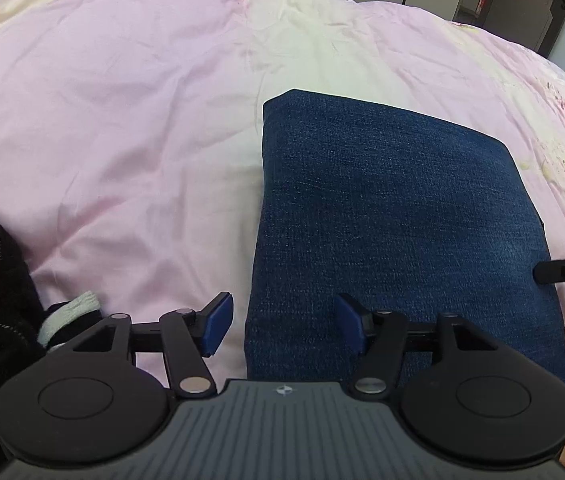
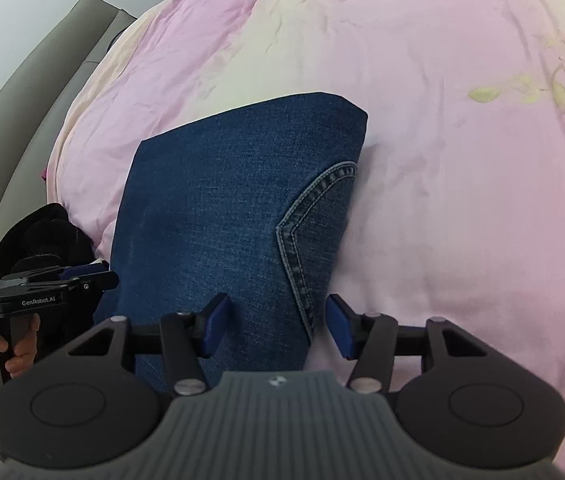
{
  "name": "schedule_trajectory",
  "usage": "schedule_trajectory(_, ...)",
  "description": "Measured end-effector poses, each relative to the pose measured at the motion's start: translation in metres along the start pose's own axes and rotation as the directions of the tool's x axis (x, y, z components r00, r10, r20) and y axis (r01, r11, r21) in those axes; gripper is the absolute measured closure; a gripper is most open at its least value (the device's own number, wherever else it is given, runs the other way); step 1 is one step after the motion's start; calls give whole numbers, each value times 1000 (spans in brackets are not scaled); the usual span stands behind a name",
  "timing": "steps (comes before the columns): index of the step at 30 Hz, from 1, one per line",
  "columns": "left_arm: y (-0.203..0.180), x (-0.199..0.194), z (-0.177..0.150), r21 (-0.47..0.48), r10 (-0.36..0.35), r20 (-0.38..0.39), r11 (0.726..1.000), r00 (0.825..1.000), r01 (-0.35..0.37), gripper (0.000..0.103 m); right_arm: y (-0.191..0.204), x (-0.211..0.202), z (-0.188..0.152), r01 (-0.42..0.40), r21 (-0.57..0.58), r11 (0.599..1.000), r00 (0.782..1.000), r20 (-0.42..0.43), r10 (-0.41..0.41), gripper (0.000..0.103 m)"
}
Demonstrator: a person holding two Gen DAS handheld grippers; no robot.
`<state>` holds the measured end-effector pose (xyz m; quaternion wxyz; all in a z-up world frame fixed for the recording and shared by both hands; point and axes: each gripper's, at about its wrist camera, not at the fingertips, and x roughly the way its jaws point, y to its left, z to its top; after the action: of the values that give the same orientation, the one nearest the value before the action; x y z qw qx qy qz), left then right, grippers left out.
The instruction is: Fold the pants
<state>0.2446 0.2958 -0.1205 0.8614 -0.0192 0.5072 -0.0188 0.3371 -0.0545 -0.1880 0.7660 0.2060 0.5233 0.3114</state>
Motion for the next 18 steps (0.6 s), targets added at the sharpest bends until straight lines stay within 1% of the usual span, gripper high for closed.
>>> schedule_trajectory(4, 9, 13, 4, -39, -58, -6, 998, 998, 57, 31, -5, 8, 3, -25, 31, 999, 1000, -1, 25, 48)
schedule_trajectory(7, 20, 23, 7, -87, -123, -11, 989, 992, 121, 29, -12, 17, 5, -54, 67, 996, 998, -8, 55, 47)
schedule_trajectory(9, 32, 33, 7, -149, -181, -16, 973, 983, 177, 22, -18, 24, 7, -80, 102, 991, 996, -14, 82, 47)
schedule_trajectory(11, 48, 46, 5, -233, -253, -15, 942, 967, 243, 16, -25, 32, 8, -107, 143, 984, 994, -18, 111, 47)
schedule_trajectory(13, 64, 59, 1, -323, -340, -8, 891, 940, 319, 16, -30, 40, 9, -134, 177, 975, 990, -16, 139, 47)
schedule_trajectory(14, 69, 63, 0, -352, -372, 0, 869, 928, 349, 16, -31, 43, 9, -144, 186, 972, 989, -14, 149, 47)
schedule_trajectory(15, 72, 67, -1, -371, -395, 6, 852, 919, 369, 17, -31, 46, 9, -152, 190, 970, 988, -11, 157, 47)
schedule_trajectory(16, 73, 70, -1, -383, -413, 10, 840, 911, 385, 19, -30, 48, 9, -159, 191, 969, 987, -9, 163, 47)
schedule_trajectory(18, 74, 75, 0, -422, -444, 20, 808, 896, 411, 31, -30, 52, 10, -171, 195, 966, 984, -7, 175, 50)
